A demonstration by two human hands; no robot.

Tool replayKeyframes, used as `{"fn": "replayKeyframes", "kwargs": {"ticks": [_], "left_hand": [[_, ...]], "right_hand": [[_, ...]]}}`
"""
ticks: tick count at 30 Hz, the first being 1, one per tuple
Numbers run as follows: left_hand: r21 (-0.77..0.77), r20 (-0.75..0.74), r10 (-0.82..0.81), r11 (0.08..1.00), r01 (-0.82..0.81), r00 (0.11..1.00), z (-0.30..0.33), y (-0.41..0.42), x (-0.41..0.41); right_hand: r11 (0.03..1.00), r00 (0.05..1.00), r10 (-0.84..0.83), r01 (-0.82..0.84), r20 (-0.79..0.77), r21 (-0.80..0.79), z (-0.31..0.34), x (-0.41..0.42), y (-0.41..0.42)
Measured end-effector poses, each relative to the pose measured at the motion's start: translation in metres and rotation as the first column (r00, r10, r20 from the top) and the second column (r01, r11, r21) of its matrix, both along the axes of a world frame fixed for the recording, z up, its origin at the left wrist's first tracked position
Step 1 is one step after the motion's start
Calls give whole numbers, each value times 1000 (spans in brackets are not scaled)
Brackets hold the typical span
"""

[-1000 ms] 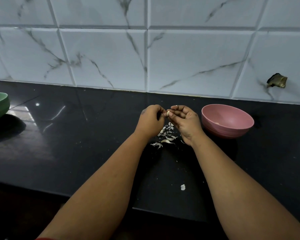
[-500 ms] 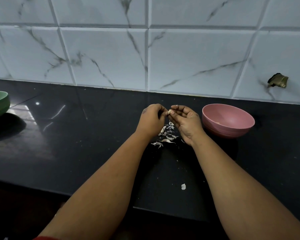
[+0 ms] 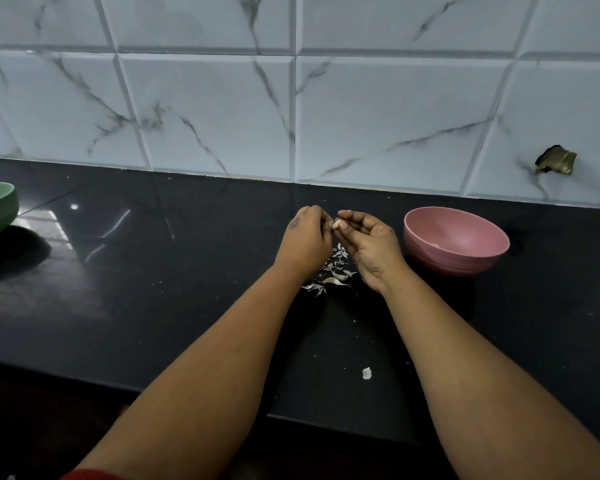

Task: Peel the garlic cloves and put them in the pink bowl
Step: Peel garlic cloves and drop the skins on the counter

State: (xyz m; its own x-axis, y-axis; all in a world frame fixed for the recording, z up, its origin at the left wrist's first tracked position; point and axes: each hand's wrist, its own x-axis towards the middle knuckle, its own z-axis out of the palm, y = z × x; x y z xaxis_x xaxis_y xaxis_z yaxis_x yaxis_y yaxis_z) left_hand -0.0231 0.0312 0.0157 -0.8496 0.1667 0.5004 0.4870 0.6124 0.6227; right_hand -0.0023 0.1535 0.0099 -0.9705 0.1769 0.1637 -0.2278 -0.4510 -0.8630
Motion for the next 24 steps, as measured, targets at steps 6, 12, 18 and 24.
{"fn": "replayKeyframes", "kwargs": {"ticks": [6, 12, 18, 24], "left_hand": [[178, 138, -22, 984, -3, 990, 1, 1, -2], [423, 315, -89, 904, -56, 945, 4, -1, -1], [181, 295, 41, 979, -98, 955, 1, -5, -3], [98, 228, 9, 995, -32, 974, -2, -9, -3]], "right_hand": [[999, 1000, 27, -27, -1, -37, 4, 0, -3], [997, 998, 66, -65, 21, -32, 5, 0, 2], [991, 997, 79, -76, 26, -112, 7, 0, 4], [990, 999, 25, -18, 46, -141, 9, 2, 2]]}}
